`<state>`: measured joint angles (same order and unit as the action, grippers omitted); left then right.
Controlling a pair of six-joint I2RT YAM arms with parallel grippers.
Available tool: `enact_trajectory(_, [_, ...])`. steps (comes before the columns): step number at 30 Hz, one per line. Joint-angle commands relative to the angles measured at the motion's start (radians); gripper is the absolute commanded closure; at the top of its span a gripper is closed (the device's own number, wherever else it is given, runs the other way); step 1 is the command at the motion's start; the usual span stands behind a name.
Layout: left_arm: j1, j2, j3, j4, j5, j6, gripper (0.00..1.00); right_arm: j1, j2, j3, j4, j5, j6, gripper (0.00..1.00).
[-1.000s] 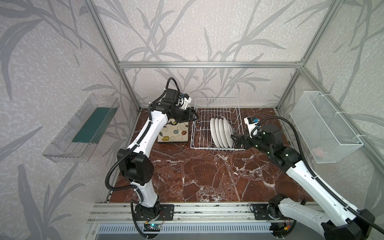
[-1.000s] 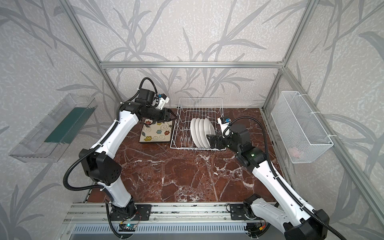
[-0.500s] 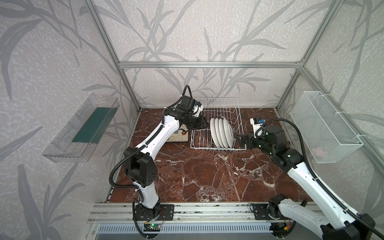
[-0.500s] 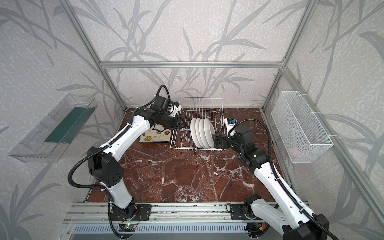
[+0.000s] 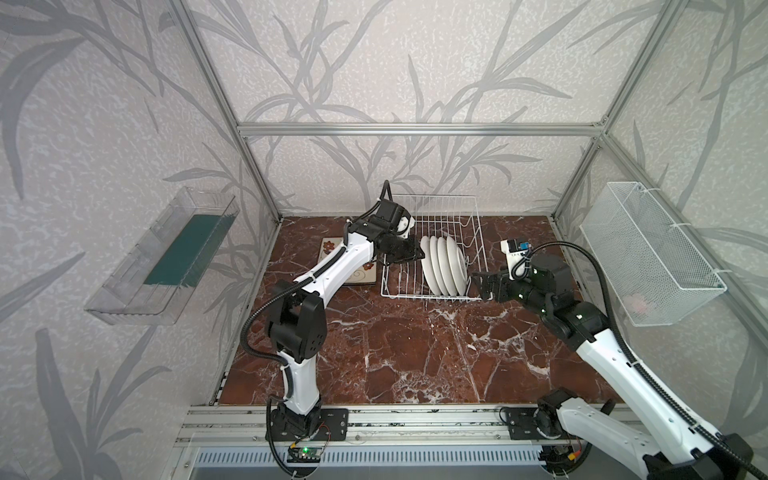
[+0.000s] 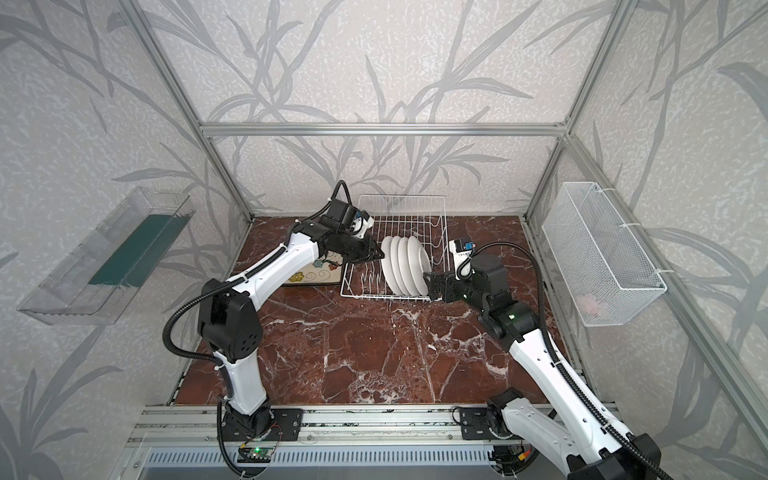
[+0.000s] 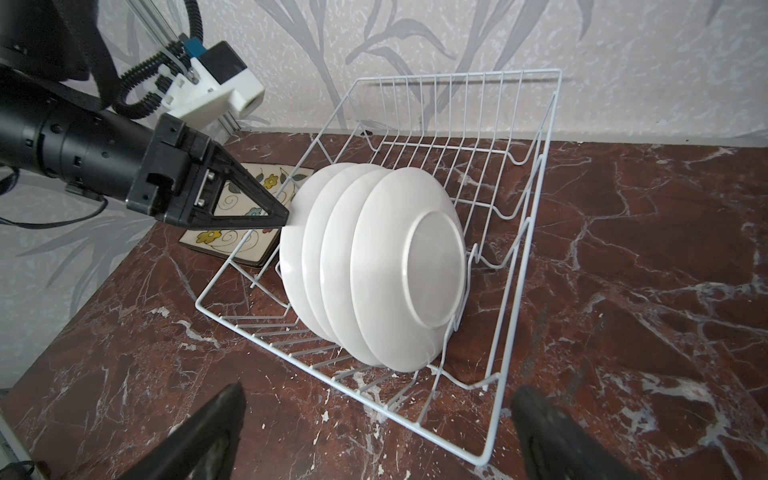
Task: Unload the plates from the dish rack
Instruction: 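Move the left gripper back over the rack to the white plates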
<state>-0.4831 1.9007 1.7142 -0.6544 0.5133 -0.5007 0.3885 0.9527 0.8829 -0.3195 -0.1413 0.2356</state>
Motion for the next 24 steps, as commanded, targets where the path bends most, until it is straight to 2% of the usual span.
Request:
enact_trajectory(1, [-0.016, 0.019, 0.001, 0.037, -0.021, -0.031, 0.73, -0.004, -0.009, -0.008, 0.019, -0.026, -0.001, 0.01])
enact_trajectory(12, [-0.025, 0.074, 0.025, 0.059, -0.02, -0.055, 0.73, -0.004, 0.001, -0.01, 0.019, -0.032, -0.012, 0.01])
enact_trajectory(16, [-0.028, 0.085, 0.008, 0.106, 0.002, -0.098, 0.81, -0.004, -0.001, -0.015, 0.02, -0.026, -0.023, 0.01])
enact_trajectory(24, [-0.039, 0.084, -0.012, 0.145, 0.018, -0.132, 0.88, -0.005, -0.001, -0.022, 0.023, -0.018, -0.036, 0.01])
